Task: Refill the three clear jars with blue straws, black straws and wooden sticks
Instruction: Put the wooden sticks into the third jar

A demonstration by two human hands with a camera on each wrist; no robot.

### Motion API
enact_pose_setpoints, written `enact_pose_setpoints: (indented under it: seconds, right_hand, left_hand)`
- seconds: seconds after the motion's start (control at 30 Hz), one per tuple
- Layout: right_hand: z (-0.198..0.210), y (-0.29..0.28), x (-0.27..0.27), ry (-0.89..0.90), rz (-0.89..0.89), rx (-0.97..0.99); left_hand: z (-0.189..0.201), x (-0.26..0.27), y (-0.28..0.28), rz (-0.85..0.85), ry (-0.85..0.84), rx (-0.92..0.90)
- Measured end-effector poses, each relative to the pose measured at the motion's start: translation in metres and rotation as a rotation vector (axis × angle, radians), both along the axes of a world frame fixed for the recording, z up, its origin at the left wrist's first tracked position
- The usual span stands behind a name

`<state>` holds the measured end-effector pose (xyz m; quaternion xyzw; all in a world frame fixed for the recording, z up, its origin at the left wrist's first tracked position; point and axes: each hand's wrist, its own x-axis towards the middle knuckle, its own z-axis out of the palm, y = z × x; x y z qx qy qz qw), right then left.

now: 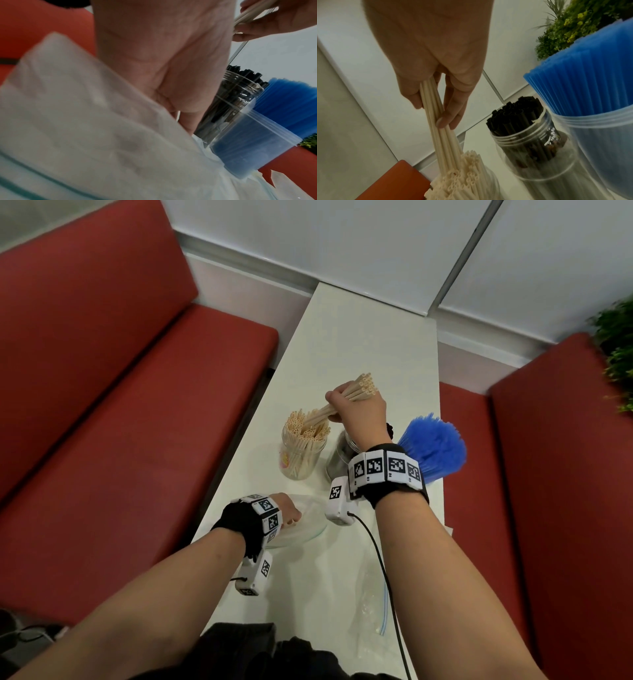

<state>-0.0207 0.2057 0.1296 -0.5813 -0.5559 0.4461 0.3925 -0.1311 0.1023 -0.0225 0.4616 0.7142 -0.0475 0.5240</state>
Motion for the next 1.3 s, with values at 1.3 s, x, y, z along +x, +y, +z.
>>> enact_pose_setpoints:
  seconds: [1.3]
  right_hand:
    - [-0.031,0.006,-0.004,0.459,-0.479,-0.227]
  left_hand:
    - [-0.062,-0.009,-0.013,-0.304,0.213,0.147]
